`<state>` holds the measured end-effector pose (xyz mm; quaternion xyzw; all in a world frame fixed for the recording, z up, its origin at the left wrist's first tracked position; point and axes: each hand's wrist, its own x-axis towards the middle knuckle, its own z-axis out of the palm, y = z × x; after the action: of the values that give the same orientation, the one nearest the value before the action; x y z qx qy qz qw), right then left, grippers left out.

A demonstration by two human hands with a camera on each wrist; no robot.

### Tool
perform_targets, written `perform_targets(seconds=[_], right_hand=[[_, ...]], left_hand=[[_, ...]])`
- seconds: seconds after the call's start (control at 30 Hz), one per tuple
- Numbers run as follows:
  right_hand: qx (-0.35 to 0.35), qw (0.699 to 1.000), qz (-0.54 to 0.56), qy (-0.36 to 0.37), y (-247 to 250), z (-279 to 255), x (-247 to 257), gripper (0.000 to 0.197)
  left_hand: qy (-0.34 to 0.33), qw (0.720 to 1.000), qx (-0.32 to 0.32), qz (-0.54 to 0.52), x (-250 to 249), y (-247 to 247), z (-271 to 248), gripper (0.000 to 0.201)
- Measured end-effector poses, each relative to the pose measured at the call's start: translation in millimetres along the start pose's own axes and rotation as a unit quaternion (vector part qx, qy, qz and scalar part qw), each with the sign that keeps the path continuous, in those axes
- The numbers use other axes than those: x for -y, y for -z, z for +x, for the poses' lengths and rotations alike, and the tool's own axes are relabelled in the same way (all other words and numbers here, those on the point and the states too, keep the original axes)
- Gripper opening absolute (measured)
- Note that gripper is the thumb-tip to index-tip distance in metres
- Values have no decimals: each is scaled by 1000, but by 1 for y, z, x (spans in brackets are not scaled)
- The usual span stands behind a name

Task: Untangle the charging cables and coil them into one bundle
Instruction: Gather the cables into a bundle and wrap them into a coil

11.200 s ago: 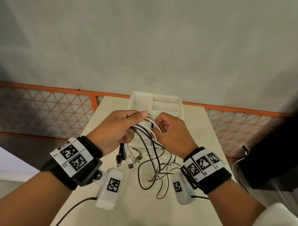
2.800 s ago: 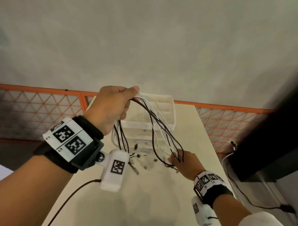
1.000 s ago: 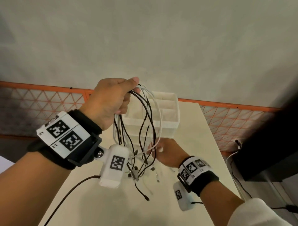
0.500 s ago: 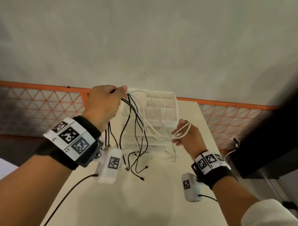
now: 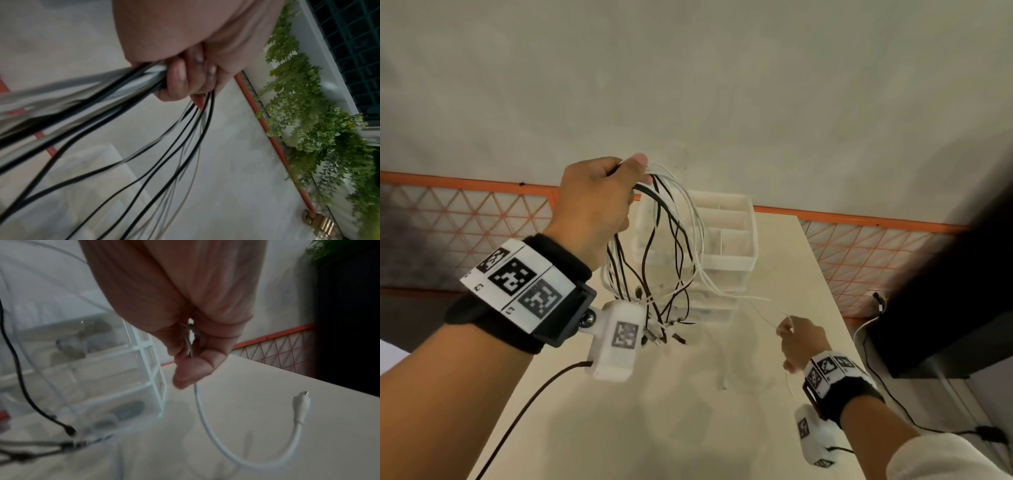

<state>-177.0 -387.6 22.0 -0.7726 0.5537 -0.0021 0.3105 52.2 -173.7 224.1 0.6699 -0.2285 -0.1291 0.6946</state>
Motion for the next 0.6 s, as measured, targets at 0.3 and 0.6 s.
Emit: perform_targets(seconds=[0.3,0.6], right_hand=[[27,983,-23,179,52,-29,64,81],[-65,921,-47,381,76,-100,173,20]], left_hand=[[22,994,92,47,4,-8,-12,32],[-141,920,221,293,12,-38,-35,36]])
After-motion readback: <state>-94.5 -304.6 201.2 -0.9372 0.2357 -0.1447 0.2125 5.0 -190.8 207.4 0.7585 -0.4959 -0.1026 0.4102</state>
